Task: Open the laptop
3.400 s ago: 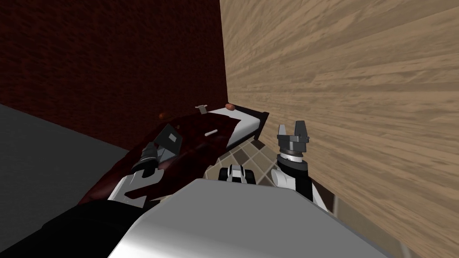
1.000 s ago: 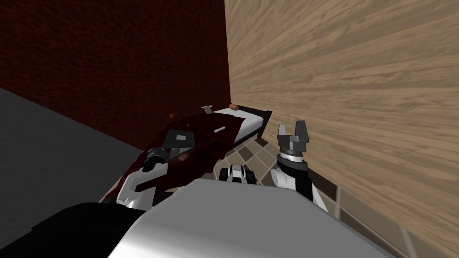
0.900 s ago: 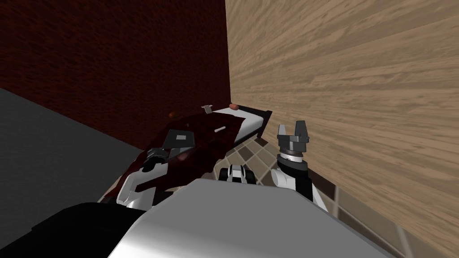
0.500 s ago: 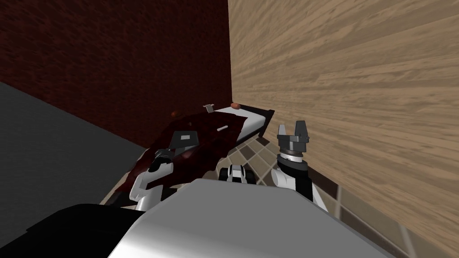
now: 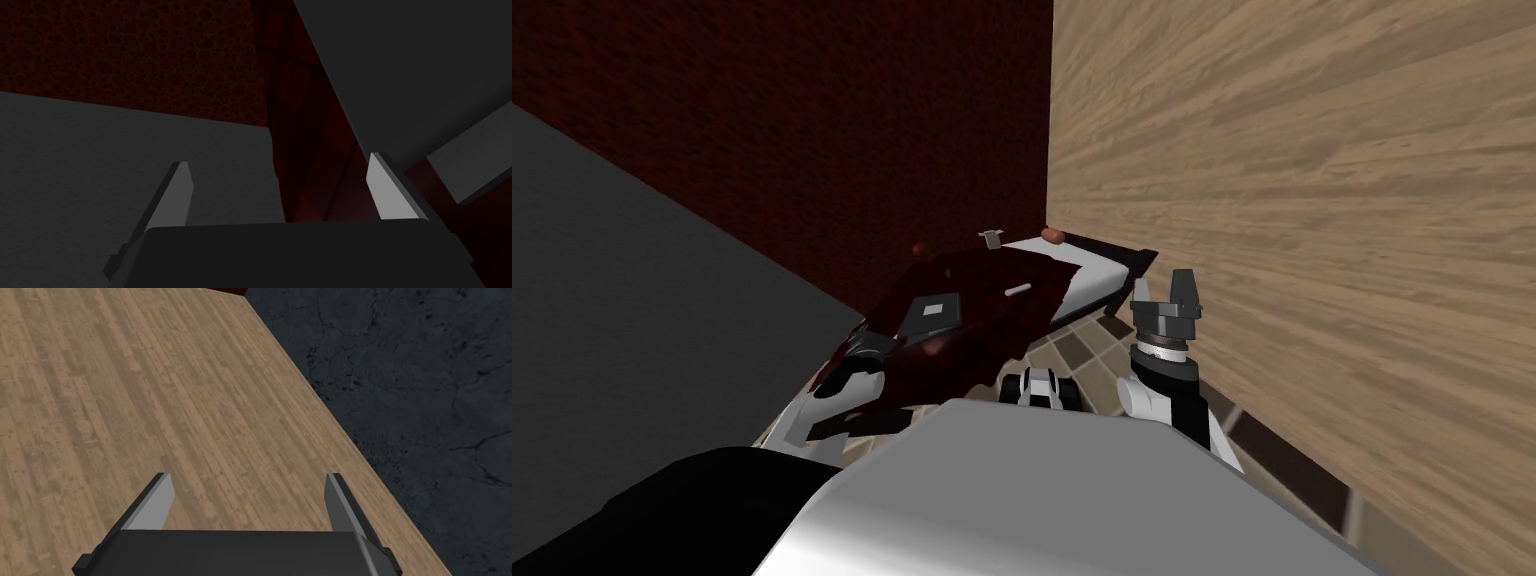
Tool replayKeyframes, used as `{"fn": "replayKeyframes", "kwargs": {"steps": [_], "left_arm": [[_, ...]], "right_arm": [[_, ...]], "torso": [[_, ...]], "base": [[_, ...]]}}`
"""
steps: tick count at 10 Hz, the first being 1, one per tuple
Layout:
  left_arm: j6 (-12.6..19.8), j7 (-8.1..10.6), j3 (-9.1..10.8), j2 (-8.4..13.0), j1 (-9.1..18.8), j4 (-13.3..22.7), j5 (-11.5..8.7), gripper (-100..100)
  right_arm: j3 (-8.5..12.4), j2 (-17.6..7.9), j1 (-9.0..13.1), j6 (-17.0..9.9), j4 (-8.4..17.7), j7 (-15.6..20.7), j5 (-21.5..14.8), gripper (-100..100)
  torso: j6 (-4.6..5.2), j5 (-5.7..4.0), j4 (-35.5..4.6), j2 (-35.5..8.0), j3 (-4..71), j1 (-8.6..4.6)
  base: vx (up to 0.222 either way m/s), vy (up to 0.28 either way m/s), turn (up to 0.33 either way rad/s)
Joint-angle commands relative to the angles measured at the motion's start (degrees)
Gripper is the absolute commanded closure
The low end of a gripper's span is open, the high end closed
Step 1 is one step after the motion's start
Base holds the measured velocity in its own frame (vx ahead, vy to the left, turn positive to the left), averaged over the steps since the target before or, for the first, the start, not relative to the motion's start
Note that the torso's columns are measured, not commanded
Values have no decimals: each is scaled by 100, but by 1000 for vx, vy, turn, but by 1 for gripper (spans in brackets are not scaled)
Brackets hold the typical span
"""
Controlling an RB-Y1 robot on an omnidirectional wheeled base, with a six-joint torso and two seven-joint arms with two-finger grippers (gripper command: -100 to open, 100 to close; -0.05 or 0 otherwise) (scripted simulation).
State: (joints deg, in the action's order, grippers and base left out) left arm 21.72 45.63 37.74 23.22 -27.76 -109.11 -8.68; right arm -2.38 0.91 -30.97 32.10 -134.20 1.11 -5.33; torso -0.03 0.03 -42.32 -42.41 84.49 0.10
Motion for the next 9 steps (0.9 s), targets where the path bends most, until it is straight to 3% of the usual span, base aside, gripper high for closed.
{"fn": "replayKeyframes", "kwargs": {"steps": [1, 2, 3, 5, 6, 8, 9], "left_arm": [[-103, 4, -75, 241, -364, -204, -385, -100], [-173, 6, -125, 391, -576, -352, -584, -100], [-173, 6, -125, 391, -599, -352, -620, -100], [-313, 11, -225, 691, -1010, -649, -1027, -100], [-313, 11, -225, 691, -1068, -649, -1091, -100], [-453, 15, -325, 991, -1448, -946, -1482, -100], [-453, 15, -325, 991, -1537, -946, -1562, -100]], "right_arm": [[0, 0, 0, 0, 0, 0, 0, 0], [0, 0, 2, 0, 0, 0, 0, 0], [0, 0, 1, 0, 1, 0, 0, 0], [0, 0, 2, 0, 1, 0, 0, 0], [0, 0, 0, 0, 0, 0, 0, 0], [0, 0, 1, 0, 0, 0, 0, 0], [0, 0, 0, 0, 0, 0, 0, 0]], "torso": [[1, 1, 1, 5, 2, 1], [9, 0, -1, -8, -4, -4], [1, -3, -2, -7, -5, -8], [1, -4, 3, 11, 7, -12], [1, -4, 10, 34, 21, -13], [3, -4, 6, 19, 12, -13], [0, -6, 6, 21, 13, -20]], "base": [[131, -13, 105], [105, -11, 189], [85, -12, 109], [134, -17, 270], [137, -20, 140], [160, -46, 253], [129, -54, 154]]}}
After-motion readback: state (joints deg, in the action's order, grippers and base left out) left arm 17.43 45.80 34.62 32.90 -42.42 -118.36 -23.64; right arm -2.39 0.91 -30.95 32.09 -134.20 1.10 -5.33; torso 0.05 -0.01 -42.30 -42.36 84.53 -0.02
